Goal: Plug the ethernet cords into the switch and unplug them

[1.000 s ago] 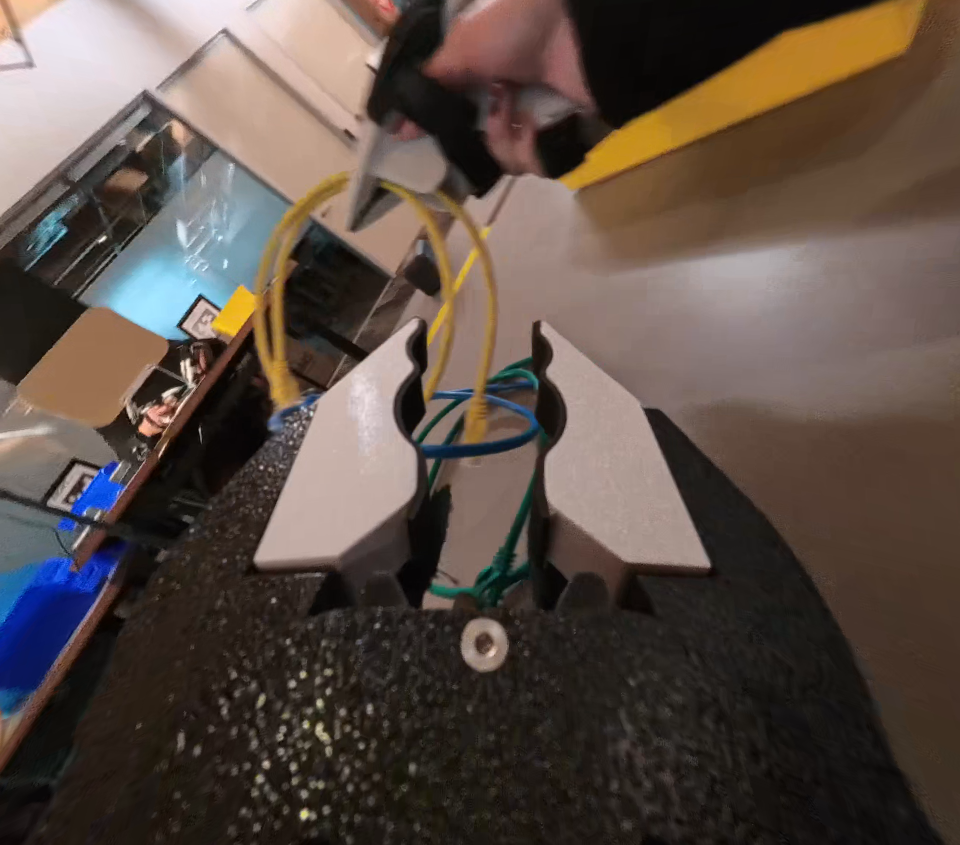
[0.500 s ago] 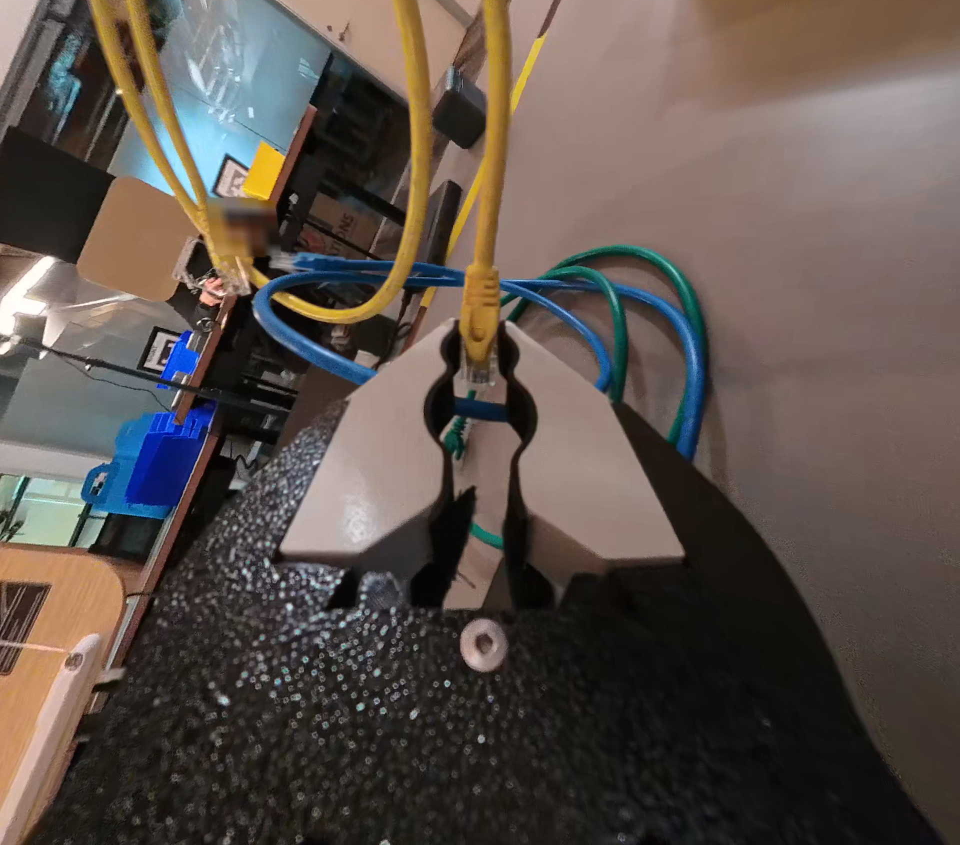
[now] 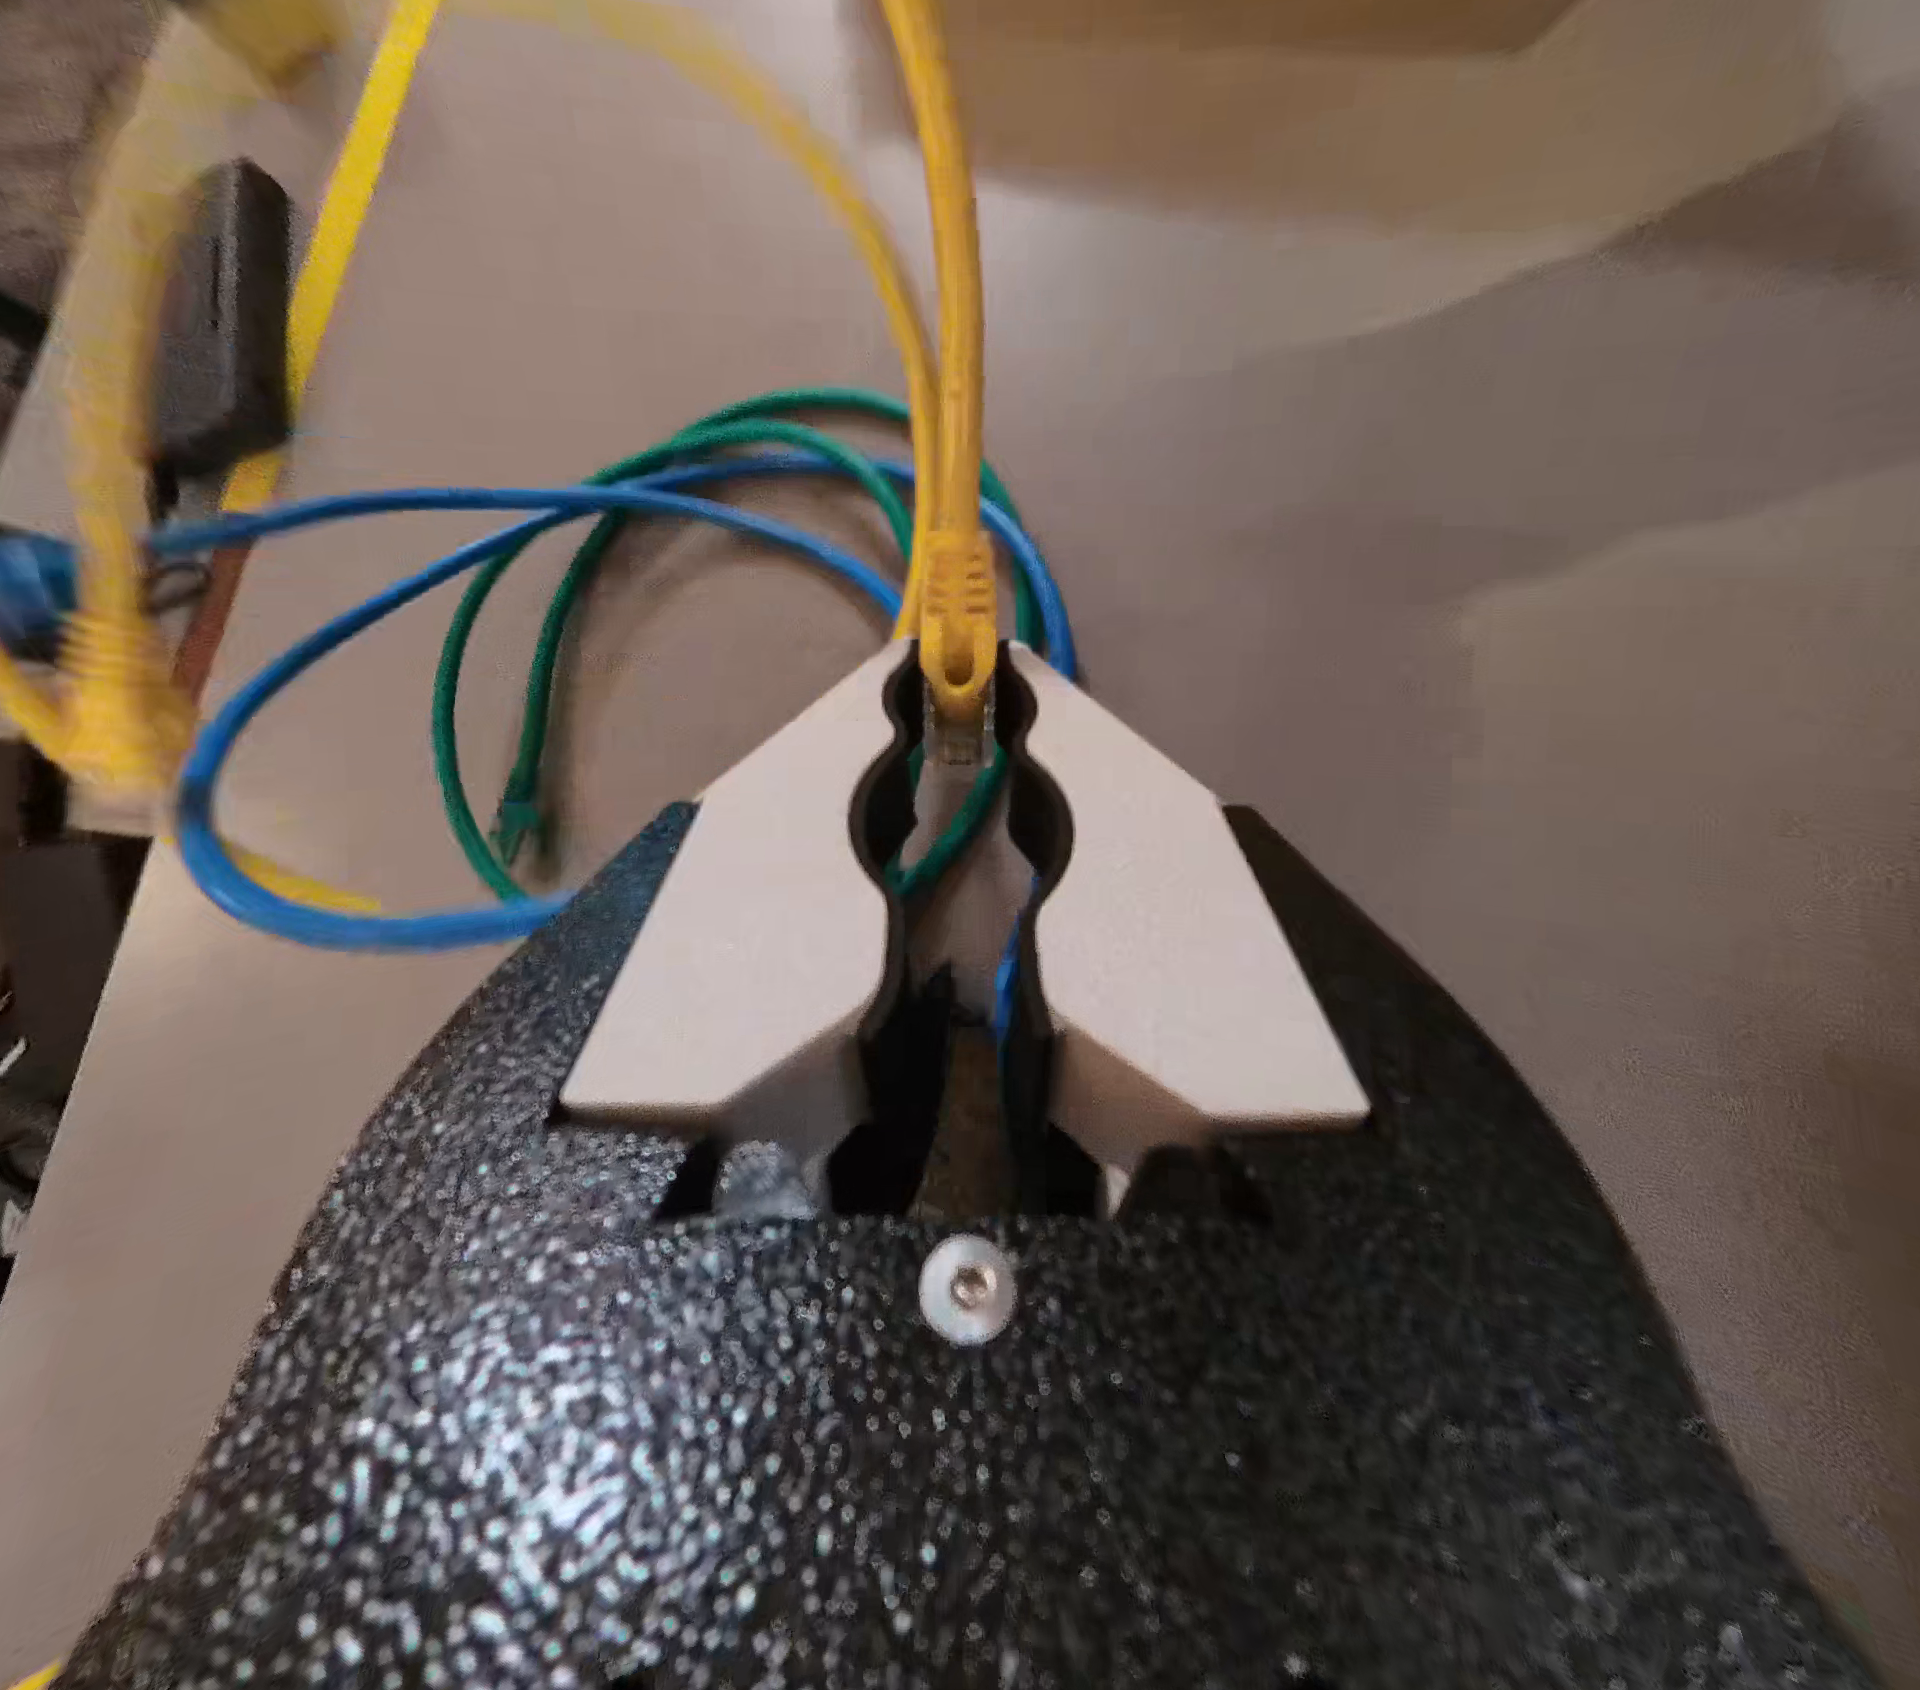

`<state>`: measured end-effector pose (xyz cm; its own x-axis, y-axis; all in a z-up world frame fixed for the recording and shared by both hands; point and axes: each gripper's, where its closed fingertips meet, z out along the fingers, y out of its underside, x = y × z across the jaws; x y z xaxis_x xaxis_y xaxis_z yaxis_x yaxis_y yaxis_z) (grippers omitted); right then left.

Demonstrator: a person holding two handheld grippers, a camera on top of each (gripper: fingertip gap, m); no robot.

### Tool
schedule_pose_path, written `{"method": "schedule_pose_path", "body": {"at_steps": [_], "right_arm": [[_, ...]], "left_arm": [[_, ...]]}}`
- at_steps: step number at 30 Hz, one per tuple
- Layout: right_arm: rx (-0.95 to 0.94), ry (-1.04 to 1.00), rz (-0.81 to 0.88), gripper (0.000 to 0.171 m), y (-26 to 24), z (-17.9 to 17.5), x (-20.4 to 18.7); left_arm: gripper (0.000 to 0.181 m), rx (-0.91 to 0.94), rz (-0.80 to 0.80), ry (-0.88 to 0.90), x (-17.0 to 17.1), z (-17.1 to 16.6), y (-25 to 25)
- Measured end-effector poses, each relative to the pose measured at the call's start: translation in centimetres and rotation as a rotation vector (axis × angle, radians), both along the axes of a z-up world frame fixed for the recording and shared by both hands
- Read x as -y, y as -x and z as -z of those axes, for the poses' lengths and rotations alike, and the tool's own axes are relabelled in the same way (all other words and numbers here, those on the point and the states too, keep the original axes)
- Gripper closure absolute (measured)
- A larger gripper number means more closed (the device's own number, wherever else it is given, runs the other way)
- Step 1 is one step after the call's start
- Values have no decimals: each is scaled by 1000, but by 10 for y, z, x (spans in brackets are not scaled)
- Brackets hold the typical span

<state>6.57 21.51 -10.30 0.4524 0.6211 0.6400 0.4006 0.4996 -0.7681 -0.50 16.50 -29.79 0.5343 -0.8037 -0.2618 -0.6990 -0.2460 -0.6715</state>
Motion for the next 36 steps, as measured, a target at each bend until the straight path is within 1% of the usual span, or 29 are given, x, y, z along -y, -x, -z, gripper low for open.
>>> {"method": "schedule_pose_path", "body": {"at_steps": [1,2,3,4,5,6,9,11,13,15,16,19,22,24,26,28,30,31,33,34,36], "right_arm": [[-1,-38,17,109,-4,-7,6],[-7,-32,-43,111,-1,-9,21],[-3,20,-167,119,9,-5,41],[38,107,-317,130,22,8,65],[114,212,-432,133,33,27,83],[208,292,-493,133,42,50,92],[489,366,-505,131,59,119,87],[556,426,-546,134,66,143,87],[545,489,-598,145,71,151,87],[502,544,-646,155,76,149,88],[477,561,-667,158,78,148,89],[458,579,-697,161,82,150,90],[438,601,-704,161,83,155,89],[385,626,-685,161,85,155,82],[347,660,-649,161,86,159,75],[323,681,-603,161,88,167,71],[327,708,-574,161,94,179,72],[347,718,-561,161,97,187,74],[389,739,-532,161,102,201,76],[404,752,-523,161,104,206,78],[430,766,-501,162,108,214,80]], "left_arm": [[172,-20,-4,28,1,3,4],[172,-34,2,52,3,6,7],[172,-44,12,78,6,8,8],[172,-52,26,98,9,8,9],[172,-58,55,110,13,8,8],[172,-64,84,113,16,6,7],[172,-78,149,104,23,-2,3],[172,-66,179,91,24,-9,3],[172,-26,212,70,26,-16,2],[172,41,241,69,31,-23,1],[172,69,258,66,33,-24,1],[173,116,284,63,35,-25,0],[173,152,274,81,35,-22,2],[172,214,207,76,29,-24,3],[166,261,73,70,24,-26,15],[136,298,-167,25,15,-26,43],[122,362,-359,-5,20,-19,62],[121,369,-435,1,26,-10,68],[107,277,-572,32,38,20,85],[104,236,-623,59,44,34,90],[102,222,-666,97,51,51,89]]}}
